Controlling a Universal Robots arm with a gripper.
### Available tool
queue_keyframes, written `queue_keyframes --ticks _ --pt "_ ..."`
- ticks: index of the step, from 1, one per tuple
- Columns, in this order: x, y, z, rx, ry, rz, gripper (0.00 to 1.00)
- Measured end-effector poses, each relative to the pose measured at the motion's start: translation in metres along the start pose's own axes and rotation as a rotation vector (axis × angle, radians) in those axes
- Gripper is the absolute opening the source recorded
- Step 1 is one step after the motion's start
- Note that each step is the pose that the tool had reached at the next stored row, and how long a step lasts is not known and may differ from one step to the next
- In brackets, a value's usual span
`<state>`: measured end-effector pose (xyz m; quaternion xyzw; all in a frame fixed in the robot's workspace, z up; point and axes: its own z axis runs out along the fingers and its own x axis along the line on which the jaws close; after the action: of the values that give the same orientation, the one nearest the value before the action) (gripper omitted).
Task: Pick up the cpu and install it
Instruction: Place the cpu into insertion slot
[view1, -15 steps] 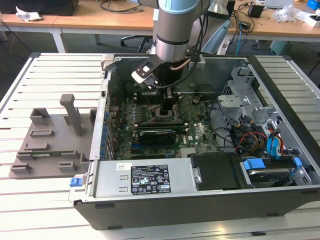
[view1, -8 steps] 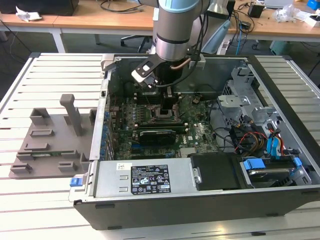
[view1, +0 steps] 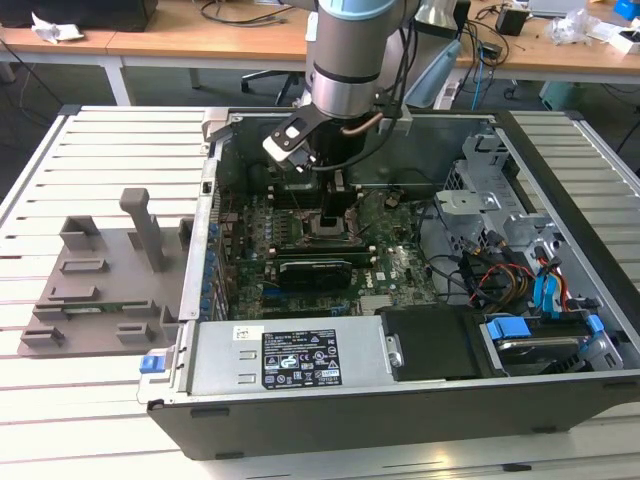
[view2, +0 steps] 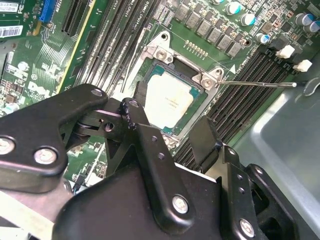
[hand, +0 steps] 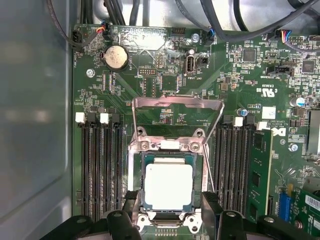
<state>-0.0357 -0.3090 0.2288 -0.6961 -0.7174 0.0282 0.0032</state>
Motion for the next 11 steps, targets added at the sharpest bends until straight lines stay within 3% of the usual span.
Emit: queue_keyframes --ticks 11 --pt "-0.0003 -0.0004 -0.009 -0.0001 0.0 0.0 0.62"
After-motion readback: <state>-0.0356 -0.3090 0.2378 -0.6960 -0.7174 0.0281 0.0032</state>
